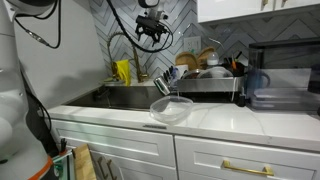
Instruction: Turn the faucet on then rinse the container under it then close the the faucet
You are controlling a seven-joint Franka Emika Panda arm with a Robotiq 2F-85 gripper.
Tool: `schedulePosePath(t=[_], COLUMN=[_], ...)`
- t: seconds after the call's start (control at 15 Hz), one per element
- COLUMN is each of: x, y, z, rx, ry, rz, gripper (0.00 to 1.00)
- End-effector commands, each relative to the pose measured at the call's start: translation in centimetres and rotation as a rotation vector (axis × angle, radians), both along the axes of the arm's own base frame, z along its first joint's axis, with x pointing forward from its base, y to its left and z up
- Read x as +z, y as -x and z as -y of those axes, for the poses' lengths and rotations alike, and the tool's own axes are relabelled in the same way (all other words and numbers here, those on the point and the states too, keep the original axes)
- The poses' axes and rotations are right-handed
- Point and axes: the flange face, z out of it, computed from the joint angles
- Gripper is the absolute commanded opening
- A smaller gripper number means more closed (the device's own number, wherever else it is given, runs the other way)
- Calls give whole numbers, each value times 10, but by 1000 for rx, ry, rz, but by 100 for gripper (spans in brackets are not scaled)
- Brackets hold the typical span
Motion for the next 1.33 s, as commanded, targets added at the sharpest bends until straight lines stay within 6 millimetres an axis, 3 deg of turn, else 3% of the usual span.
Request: schedulePosePath(t=[0.0,0.53,0.8,0.87,0.93,1.27], x=[15,27,26,25,28,27], y=[45,123,144,148,130,138], z=[27,73,86,89,84,86], rx=[8,-46,-36,-35,-28,-31], ry=[8,71,104,108,80,85], rz=[12,-172,-205,-208,-188,-193], gripper=[100,100,100,100,100,100])
